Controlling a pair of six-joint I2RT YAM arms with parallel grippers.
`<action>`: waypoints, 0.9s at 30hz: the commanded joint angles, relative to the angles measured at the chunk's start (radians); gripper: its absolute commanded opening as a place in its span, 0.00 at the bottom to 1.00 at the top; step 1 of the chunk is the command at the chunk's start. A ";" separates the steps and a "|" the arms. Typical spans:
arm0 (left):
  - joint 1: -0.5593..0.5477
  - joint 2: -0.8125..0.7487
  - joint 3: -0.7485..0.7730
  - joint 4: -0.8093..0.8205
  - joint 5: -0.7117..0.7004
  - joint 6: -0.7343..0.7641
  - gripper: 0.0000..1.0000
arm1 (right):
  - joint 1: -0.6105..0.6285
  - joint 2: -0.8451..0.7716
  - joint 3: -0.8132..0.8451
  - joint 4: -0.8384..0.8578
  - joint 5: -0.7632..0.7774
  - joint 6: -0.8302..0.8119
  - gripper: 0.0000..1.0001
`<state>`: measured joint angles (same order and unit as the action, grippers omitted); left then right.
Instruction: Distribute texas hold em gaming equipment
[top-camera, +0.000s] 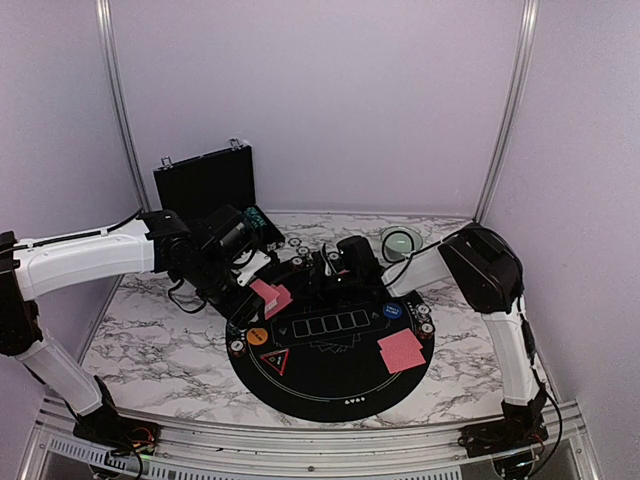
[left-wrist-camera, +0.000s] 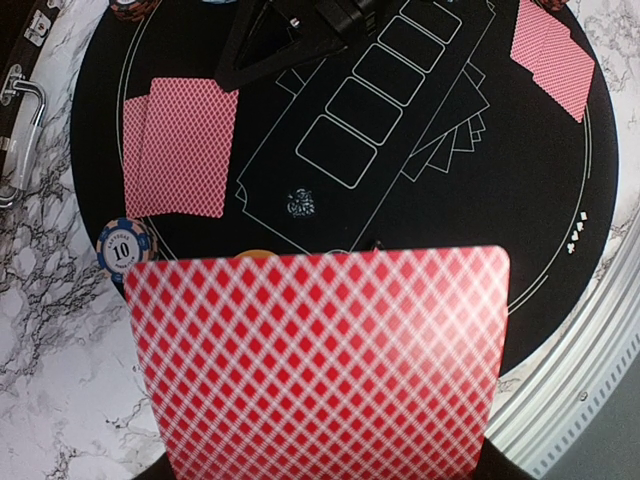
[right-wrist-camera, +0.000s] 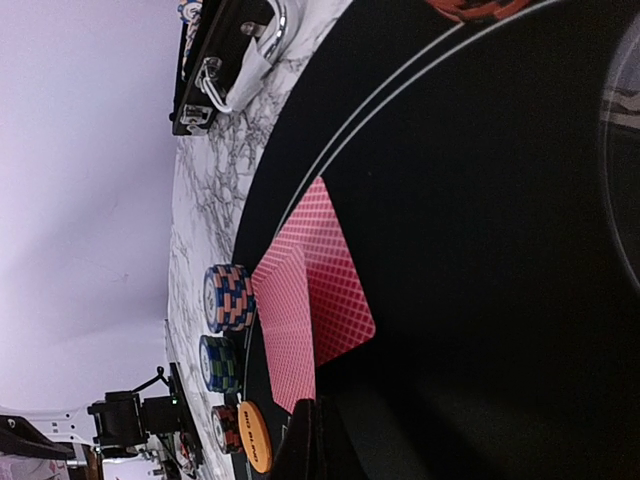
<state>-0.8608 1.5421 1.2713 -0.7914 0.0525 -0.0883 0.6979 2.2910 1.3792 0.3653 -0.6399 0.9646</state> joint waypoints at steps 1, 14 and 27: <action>0.006 -0.029 -0.001 -0.016 0.009 0.008 0.50 | 0.014 -0.003 0.047 -0.090 0.051 -0.076 0.00; 0.005 -0.022 0.004 -0.014 0.014 0.006 0.50 | 0.046 -0.018 0.140 -0.312 0.175 -0.224 0.16; 0.006 -0.013 -0.002 -0.001 0.026 0.004 0.50 | 0.059 -0.073 0.134 -0.394 0.261 -0.291 0.37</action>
<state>-0.8600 1.5421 1.2713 -0.7910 0.0643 -0.0887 0.7494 2.2635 1.4960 0.0483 -0.4366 0.7067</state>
